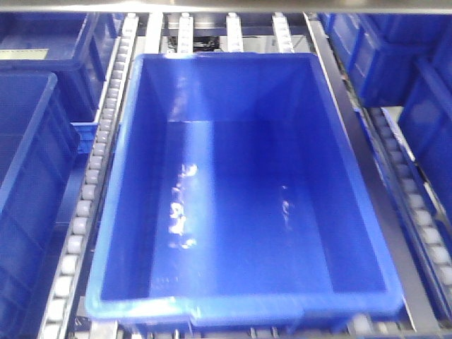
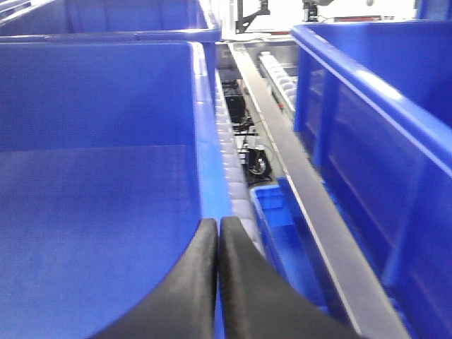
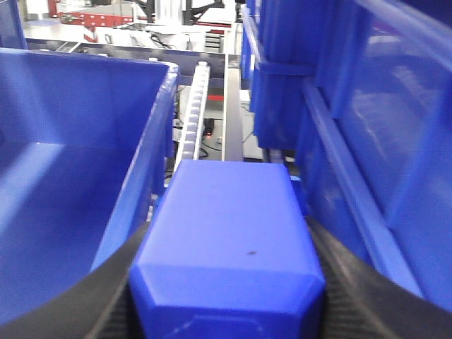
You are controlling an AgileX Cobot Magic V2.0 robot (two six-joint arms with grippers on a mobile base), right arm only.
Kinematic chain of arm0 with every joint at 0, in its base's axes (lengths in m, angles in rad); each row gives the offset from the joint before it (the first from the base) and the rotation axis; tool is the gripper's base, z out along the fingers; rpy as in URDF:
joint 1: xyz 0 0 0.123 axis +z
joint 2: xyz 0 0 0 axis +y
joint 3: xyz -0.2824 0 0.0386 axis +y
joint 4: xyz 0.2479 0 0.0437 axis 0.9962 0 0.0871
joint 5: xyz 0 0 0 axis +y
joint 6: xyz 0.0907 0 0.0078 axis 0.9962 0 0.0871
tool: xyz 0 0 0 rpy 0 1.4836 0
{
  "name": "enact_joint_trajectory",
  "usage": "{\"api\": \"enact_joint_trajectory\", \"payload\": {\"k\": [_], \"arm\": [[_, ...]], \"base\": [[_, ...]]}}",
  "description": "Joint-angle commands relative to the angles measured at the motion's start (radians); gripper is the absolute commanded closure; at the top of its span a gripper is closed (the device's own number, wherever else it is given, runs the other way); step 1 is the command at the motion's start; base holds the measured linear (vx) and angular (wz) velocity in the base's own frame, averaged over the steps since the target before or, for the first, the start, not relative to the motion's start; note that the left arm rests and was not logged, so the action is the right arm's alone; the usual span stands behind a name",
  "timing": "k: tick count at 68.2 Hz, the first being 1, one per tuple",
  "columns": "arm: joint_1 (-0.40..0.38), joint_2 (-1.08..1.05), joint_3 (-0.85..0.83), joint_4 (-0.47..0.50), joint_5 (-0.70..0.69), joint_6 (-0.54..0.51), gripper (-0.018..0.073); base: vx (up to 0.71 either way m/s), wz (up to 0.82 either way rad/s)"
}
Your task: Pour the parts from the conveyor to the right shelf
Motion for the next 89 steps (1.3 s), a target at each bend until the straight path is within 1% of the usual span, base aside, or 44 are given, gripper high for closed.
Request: {"api": "enact_joint_trajectory", "payload": {"k": [1, 40, 89], "arm": [[-0.004, 0.012, -0.028, 0.006, -0.08, -0.009, 0.0565], [-0.004, 0.012, -0.028, 0.006, -0.079, -0.009, 0.0565], [-0.004, 0.012, -0.028, 0.011, -0.08, -0.009, 0.0565]], "base": [[0.13, 0.11], [0.1, 0.06], [0.01, 0.01]]}}
